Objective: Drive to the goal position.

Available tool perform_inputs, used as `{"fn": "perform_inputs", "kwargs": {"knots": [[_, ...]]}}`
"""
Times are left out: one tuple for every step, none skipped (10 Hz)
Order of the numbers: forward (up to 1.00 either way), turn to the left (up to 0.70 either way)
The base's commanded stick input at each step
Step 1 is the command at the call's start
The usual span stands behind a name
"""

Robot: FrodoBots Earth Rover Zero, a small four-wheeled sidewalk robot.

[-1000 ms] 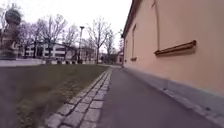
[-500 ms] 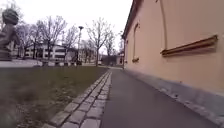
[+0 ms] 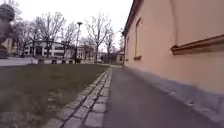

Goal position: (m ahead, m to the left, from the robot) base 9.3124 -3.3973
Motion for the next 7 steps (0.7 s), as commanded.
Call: {"fn": "perform_inputs", "kwargs": {"knots": [[1.0, 0.0], [1.0, 0.0], [1.0, -0.09], [1.0, -0.26], [1.0, -0.4], [1.0, -0.4], [1.0, -0.4]]}}
